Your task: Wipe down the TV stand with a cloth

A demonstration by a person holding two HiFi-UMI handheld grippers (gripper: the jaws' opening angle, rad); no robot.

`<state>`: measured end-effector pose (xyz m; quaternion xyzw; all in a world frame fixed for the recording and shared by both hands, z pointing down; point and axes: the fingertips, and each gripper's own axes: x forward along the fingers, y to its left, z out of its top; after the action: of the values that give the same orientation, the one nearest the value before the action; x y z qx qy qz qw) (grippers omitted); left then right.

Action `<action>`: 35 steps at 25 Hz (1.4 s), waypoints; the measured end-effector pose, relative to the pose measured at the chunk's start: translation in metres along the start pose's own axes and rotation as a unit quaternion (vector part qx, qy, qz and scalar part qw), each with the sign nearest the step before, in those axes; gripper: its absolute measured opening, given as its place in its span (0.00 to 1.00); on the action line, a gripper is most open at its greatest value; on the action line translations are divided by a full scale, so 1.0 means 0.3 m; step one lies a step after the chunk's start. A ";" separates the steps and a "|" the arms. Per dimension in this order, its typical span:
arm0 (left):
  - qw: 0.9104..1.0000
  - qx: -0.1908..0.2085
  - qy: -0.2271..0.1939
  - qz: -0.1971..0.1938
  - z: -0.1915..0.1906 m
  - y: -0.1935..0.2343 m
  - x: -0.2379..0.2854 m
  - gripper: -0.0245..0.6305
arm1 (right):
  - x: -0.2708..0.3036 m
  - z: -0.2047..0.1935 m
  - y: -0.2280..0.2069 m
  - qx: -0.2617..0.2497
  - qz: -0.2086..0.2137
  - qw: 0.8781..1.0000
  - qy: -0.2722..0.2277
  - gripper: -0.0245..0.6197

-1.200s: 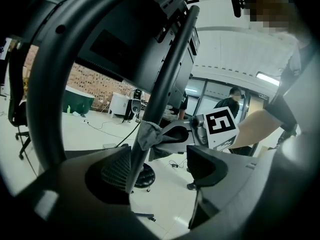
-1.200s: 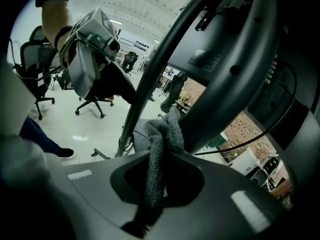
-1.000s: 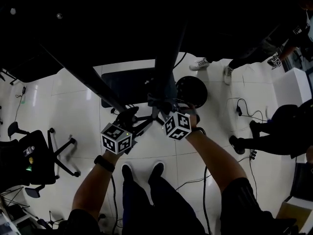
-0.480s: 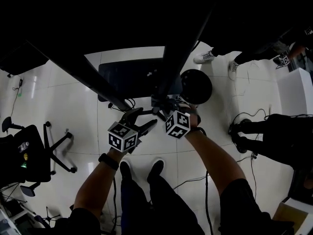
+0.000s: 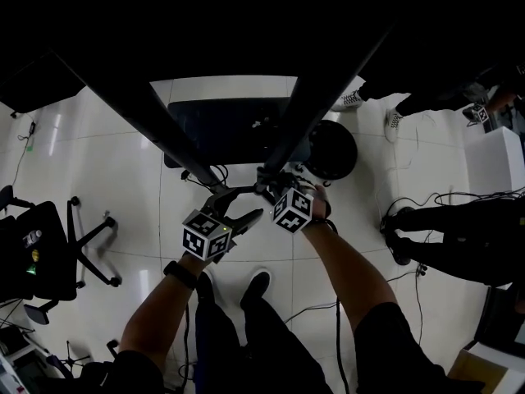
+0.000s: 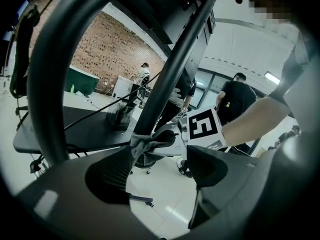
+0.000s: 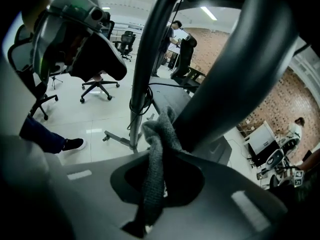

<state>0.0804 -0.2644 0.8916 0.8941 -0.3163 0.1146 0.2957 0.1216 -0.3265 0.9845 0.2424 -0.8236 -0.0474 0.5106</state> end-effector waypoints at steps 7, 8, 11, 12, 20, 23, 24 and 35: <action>1.000 -0.017 -0.011 0.008 0.023 0.001 -0.075 0.61 | -0.085 0.058 -0.007 0.016 -0.001 1.000 -0.017 0.07; 1.000 -0.016 -0.012 0.007 0.037 -0.006 -0.092 0.61 | -0.121 0.082 -0.012 0.023 -0.002 0.999 -0.026 0.07; 1.000 -0.001 -0.022 0.011 0.114 -0.048 -0.167 0.61 | -0.279 0.188 -0.022 0.062 -0.004 0.995 -0.076 0.07; 1.000 0.006 -0.027 0.013 0.150 -0.069 -0.195 0.61 | -0.341 0.226 -0.026 0.075 -0.003 0.993 -0.095 0.07; 0.995 0.067 -0.076 0.016 0.435 -0.289 -0.467 0.61 | -0.803 0.515 -0.004 0.133 0.040 0.965 -0.224 0.06; 0.992 0.084 -0.095 0.016 0.492 -0.375 -0.584 0.60 | -0.955 0.608 0.038 0.150 0.052 0.950 -0.268 0.06; 0.991 0.092 -0.095 0.017 0.497 -0.398 -0.621 0.60 | -1.002 0.635 0.061 0.152 0.055 0.946 -0.280 0.06; 0.980 0.133 -0.145 0.003 0.557 -0.632 -1.043 0.59 | -1.438 0.741 0.258 0.221 0.002 0.917 -0.331 0.06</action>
<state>-0.0386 -0.0905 0.5488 0.9316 -0.3403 0.0255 0.1247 0.0582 -0.1031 0.5515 0.3177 -0.9356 0.0596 0.1420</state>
